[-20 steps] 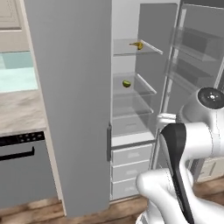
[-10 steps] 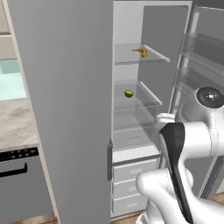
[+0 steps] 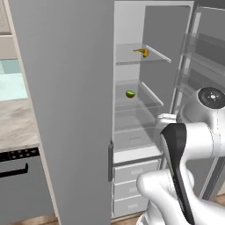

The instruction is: Retrieve the banana and kiwi from the fridge and place them into the bowl on the dining table.

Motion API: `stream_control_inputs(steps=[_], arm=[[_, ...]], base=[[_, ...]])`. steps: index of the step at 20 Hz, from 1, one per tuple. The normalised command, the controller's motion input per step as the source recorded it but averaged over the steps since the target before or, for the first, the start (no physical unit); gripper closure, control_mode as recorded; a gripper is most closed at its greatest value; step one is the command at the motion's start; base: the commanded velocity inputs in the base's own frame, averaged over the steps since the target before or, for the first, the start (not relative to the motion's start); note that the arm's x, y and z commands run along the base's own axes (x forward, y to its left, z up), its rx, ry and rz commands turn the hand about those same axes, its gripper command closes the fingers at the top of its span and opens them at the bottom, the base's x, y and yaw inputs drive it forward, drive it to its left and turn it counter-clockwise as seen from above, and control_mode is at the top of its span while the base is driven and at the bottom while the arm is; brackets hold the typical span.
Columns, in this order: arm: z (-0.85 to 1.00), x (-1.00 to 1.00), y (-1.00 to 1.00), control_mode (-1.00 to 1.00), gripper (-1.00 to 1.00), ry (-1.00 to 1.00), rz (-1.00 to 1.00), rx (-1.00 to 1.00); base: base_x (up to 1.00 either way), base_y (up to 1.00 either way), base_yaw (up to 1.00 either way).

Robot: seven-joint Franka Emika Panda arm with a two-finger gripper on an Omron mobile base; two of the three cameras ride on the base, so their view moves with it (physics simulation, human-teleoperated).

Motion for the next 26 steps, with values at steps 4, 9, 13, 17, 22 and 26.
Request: stream_control_inputs(steps=[4, 9, 13, 17, 22, 26], arm=[[0.0, 0.0, 0.0, 1.0, -1.0, 0.0, 0.0, 0.0], [0.0, 0.0, 0.0, 1.0, -1.0, 0.0, 0.0, 0.0], [0.0, 0.0, 0.0, 1.0, -1.0, 0.0, 0.0, 0.0], [0.0, 0.0, 0.0, 1.0, -1.0, 0.0, 0.0, 0.0], [0.0, 0.0, 0.0, 1.0, -1.0, 0.0, 0.0, 0.0], [0.0, 0.0, 0.0, 1.0, -1.0, 0.0, 0.0, 0.0]], base=[[0.8, -0.49, 0.0], [0.99, -0.38, 0.0], [1.0, -0.3, -0.05], [1.0, -0.09, -0.15], [0.99, -0.04, -0.23], [0.98, 0.0, -0.3]])
